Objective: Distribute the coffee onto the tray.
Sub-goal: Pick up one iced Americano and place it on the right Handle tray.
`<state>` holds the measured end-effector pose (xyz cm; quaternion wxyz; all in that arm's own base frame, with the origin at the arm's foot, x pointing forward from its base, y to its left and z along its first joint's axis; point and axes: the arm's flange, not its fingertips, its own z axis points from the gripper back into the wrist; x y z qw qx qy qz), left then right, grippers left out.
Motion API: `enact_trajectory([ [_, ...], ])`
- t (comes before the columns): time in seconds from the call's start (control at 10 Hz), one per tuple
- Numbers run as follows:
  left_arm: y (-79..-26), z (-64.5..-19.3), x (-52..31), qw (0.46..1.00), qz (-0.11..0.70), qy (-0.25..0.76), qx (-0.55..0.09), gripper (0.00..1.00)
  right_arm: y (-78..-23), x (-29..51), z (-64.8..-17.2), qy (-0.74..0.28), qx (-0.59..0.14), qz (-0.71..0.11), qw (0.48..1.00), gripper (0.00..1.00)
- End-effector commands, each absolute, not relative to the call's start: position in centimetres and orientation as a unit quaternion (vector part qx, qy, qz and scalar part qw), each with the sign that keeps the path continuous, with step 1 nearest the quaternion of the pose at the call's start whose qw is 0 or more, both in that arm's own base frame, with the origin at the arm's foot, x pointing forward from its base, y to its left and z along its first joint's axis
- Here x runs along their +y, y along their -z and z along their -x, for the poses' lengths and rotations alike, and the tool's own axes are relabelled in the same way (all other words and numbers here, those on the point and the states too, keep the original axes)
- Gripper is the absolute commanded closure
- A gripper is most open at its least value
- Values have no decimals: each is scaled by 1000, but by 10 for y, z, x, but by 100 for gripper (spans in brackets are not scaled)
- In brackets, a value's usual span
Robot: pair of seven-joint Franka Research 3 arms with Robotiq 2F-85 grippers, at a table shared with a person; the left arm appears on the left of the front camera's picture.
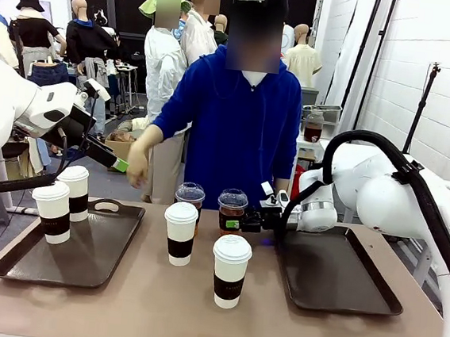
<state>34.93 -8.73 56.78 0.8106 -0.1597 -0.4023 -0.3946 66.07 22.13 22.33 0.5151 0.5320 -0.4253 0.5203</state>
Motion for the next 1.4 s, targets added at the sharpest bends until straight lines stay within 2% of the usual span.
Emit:
enact_trajectory([
  [0.0, -567, -350, -86, 810, 163, 394, -403, 0, -236, 219, -663, -503, -435, -541, 515, 28],
  [0.6, -567, -350, -86, 810, 163, 394, -403, 0, -322, 140, -638, -528, -407, -539, 515, 28],
  [1.0, -567, -350, -86, 810, 163, 394, -403, 0, -332, 76, -583, -554, -376, -536, 514, 28],
  [1.3, -567, -350, -86, 810, 163, 394, -403, 0, -316, 38, -542, -546, -395, -522, 523, 28],
])
